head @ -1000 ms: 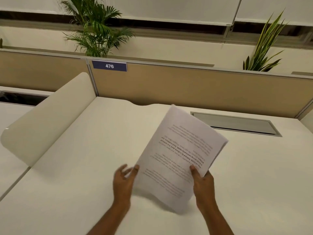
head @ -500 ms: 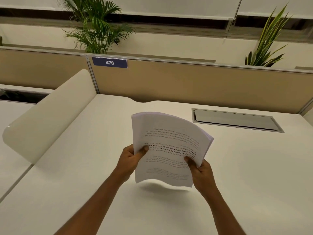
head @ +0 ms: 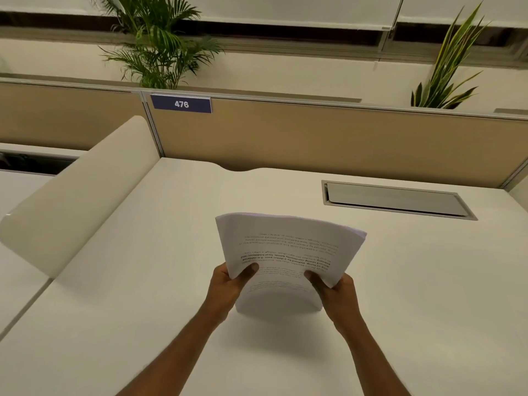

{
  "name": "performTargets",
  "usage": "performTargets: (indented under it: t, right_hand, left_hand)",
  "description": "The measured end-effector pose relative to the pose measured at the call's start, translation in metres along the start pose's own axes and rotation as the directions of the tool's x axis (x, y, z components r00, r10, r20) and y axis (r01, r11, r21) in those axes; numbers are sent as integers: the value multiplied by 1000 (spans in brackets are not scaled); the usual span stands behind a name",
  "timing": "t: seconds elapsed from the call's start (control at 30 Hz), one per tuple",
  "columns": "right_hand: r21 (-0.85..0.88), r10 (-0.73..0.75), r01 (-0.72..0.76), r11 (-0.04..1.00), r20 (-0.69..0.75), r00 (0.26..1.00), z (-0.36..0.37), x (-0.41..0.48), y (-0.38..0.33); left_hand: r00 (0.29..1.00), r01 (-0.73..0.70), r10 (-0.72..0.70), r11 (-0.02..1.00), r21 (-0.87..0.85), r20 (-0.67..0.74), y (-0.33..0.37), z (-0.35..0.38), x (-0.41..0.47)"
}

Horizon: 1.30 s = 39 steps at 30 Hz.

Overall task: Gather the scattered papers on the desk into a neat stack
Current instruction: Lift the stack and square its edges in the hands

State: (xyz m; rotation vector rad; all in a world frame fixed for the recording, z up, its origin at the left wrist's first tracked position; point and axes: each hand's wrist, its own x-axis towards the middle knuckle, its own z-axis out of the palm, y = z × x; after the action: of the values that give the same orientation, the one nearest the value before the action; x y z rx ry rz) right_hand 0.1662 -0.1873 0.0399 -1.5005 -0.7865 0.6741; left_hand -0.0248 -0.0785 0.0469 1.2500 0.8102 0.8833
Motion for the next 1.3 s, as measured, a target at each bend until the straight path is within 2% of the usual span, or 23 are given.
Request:
performTargets:
  t: [0.33,0.43,0.5,0.53,0.6,0.67,0.73,0.83,0.97,1.07,1.13,1.2,1.23,1.3]
  right_hand:
    - [4,53,-53,999,-48,997,0,3,5]
    - [-92,54,-73,993,-187,981,-2,3,3]
    - [23,210,-212,977,-282,936,-6,1,7]
    - [130,312,-288,949,-248,917,-7,-2,9]
    - [338,437,-401,851,-35,899,-2,-9,16]
    - [499,424,-445,744,163,891,8,-15,19]
    - [606,384,-390,694,147,912,15,-17,20]
    - [597,338,-271,755,0,941,14,-14,19]
    - [289,162,-100,952,-201,966,-8,-6,5]
    - [182,55,-17,983,-206,977,-26,-1,-5]
    - [137,-10,35,990,-183,983,-34,1,-10]
    - [99,-54,69,993,-148,988,-35,2,-13]
    - [84,-70,82,993,-134,988,-33,2,-14]
    - [75,-85,94,993,-117,990,-29,1,-14]
  left_hand:
    - [997,67,-65,996,55,-44,1,7,2]
    - [992,56,-58,998,-18,-112,1,8,3]
    - [983,36,-58,991,-128,-173,3,10,2]
    - [977,33,-72,981,-192,-200,3,12,0]
    - [959,74,-153,947,-312,-239,2,19,-4]
    - [949,124,-224,913,-389,-222,-2,29,-10]
    - [952,138,-234,902,-409,-195,-6,36,-17]
    - [957,144,-226,914,-378,-183,-7,33,-19]
    - [935,39,-183,904,-426,-303,0,-9,1]
    - [956,-5,-81,957,-291,-283,16,-57,19]
    - [986,37,-54,993,-112,-155,25,-75,22]
    - [997,75,-75,995,68,-8,30,-78,23]
    - [997,64,-68,988,142,22,30,-75,23]
    - [999,34,-31,977,211,-20,30,-65,23]
